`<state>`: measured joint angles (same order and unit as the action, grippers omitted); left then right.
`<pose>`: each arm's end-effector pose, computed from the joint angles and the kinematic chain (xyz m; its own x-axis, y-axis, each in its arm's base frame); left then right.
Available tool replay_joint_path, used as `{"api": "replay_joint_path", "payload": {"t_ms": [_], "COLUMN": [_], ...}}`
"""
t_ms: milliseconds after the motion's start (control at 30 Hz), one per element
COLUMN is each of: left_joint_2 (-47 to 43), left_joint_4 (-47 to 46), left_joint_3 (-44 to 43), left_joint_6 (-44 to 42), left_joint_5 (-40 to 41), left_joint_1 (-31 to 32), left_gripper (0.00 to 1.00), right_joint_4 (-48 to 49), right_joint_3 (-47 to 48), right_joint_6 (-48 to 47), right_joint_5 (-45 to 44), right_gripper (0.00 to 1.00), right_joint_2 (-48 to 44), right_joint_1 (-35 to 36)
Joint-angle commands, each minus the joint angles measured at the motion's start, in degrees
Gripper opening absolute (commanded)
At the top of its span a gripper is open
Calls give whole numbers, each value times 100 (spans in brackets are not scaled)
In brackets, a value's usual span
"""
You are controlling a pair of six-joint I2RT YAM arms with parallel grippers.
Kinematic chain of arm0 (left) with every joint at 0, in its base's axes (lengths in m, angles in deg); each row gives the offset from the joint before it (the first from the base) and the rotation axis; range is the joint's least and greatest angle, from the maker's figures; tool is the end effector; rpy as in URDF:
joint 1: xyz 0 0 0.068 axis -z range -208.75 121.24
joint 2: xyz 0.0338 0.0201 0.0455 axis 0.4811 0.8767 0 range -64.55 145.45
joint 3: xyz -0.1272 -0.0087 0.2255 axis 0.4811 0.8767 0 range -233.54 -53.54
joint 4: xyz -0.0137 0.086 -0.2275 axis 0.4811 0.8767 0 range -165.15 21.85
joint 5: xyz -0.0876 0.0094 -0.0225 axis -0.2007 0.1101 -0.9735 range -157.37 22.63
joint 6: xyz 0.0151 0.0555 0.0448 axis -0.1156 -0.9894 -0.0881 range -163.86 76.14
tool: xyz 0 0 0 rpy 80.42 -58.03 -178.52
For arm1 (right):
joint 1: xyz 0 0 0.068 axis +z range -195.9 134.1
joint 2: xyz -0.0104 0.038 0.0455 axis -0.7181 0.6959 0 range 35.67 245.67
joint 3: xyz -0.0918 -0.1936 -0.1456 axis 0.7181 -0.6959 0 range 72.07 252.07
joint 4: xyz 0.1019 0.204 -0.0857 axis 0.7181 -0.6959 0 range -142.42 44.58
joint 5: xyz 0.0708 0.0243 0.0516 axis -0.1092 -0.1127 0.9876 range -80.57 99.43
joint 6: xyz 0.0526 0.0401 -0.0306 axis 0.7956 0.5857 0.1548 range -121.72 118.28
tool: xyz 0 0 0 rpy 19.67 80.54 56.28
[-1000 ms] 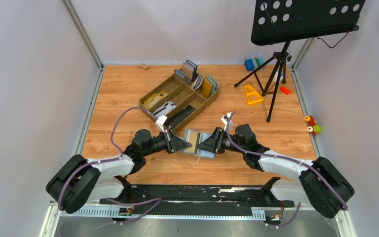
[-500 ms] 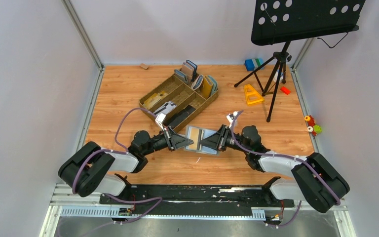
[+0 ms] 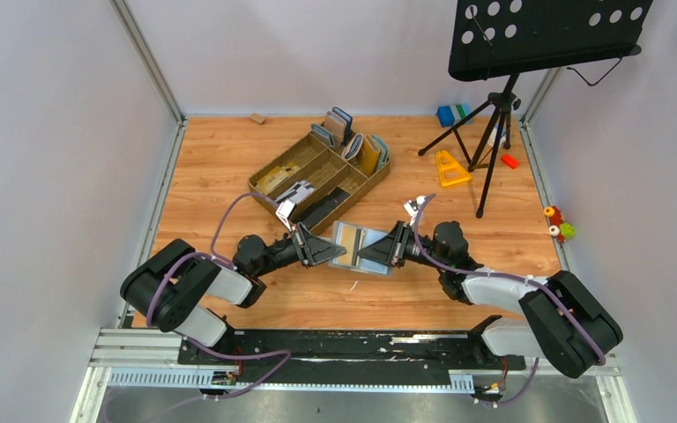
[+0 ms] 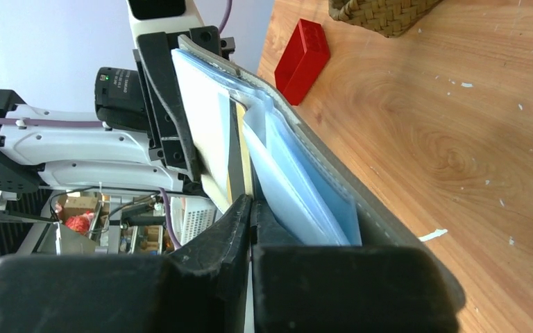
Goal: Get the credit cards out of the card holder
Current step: Remove the credit card from the card holder.
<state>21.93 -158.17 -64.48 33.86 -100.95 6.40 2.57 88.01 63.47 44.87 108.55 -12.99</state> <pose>0.1790 -0.1671 0.1753 -0.8842 -0.3729 -0.2814 0.3015 0.0045 -0.9534 0.1840 0.1610 0.1765 -0.8931 0.3028 -0.3327 -0.2691 0.2330 0.9345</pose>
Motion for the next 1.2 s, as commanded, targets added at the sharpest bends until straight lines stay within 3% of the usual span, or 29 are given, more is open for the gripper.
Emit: {"api": "replay_joint_path", "payload": {"t_ms": [0, 133, 267, 367, 467, 567, 700, 1167], "left_joint_2": [-26, 16, 60, 33, -83, -213, -319, -439], "left_joint_4": [-595, -388, -356, -450, -419, -125, 30, 43], "left_joint_3": [-142, -210, -233, -245, -252, -276, -264, -224], "left_joint_6": [19, -79, -105, -52, -73, -199, -256, -239], "left_joint_5": [-367, -399, -416, -451, -469, -487, -459, -396], "left_joint_1": [197, 237, 260, 256, 256, 256, 263, 255], "left_gripper": [25, 29, 22, 21, 23, 15, 13, 38], "right_joint_4": [-112, -192, -167, -190, -166, -88, 96, 360], "right_joint_3": [432, 518, 520, 491, 441, 383, 238, -309], "right_joint_6": [-246, -314, -322, -322, -335, -330, -266, -207], "right_joint_5": [362, 433, 468, 422, 390, 385, 350, 253], "right_gripper": [4, 8, 21, 21, 12, 0, 0, 0], "right_joint_2": [24, 134, 223, 243, 284, 343, 320, -137], "right_joint_1": [181, 229, 235, 234, 239, 242, 211, 54]}}
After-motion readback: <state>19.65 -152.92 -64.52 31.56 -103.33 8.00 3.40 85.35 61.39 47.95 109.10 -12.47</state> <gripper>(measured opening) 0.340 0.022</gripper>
